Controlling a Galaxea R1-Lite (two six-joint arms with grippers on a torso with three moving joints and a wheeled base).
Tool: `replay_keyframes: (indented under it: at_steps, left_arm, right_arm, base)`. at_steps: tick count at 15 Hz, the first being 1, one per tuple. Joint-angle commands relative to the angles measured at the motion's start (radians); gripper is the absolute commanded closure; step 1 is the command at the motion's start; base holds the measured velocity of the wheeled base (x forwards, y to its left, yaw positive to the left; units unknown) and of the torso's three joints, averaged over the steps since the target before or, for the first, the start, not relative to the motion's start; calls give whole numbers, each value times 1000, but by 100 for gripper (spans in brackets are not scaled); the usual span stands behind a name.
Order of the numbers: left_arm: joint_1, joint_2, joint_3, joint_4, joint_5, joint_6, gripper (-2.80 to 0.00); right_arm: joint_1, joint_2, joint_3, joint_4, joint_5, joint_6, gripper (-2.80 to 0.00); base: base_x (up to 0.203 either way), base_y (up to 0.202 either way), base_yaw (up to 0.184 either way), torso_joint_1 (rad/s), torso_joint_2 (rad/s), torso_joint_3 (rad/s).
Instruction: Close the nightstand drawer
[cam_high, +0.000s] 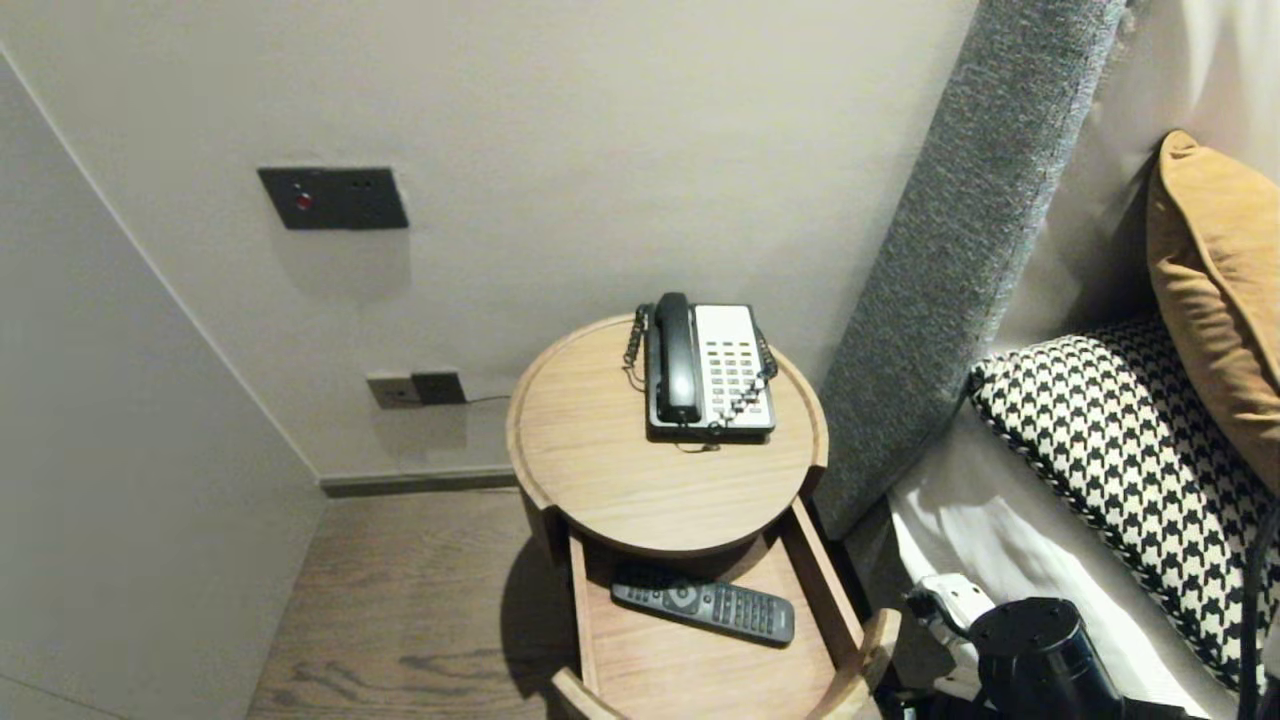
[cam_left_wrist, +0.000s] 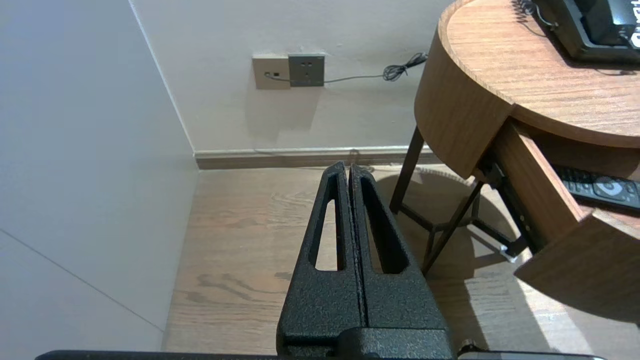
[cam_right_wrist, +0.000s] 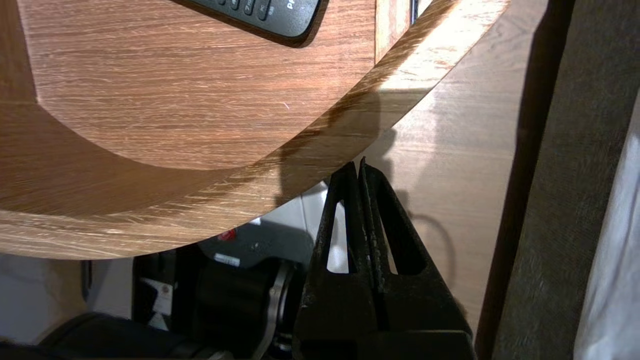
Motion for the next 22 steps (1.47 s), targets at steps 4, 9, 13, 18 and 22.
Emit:
replay_keyframes:
  at_steps: [4,9,13,18,22]
  left_arm:
    - [-1,0,0,0,0,-1,0]
    - [0,0,0,0,0,-1,0]
    - [0,1,0,0,0,-1,0]
    - [0,0,0,0,0,-1,0]
    - [0,1,0,0,0,-1,0]
  right_arm:
    - [-21,23,-86,-2,-2,-16,0]
    - [-50,66,-215,9,-1,-35,0]
    - [-78,80,-300,41,0,-34,0]
    - [-92,102,-347,42,-5,-34,0]
    - [-95,146,-411,44,-6,-34,0]
  base:
    - [0,0,0,0,0,0]
    - [0,0,0,0,0,0]
    - [0,0,0,0,0,0]
    - [0,0,0,0,0,0]
    - [0,0,0,0,0,0]
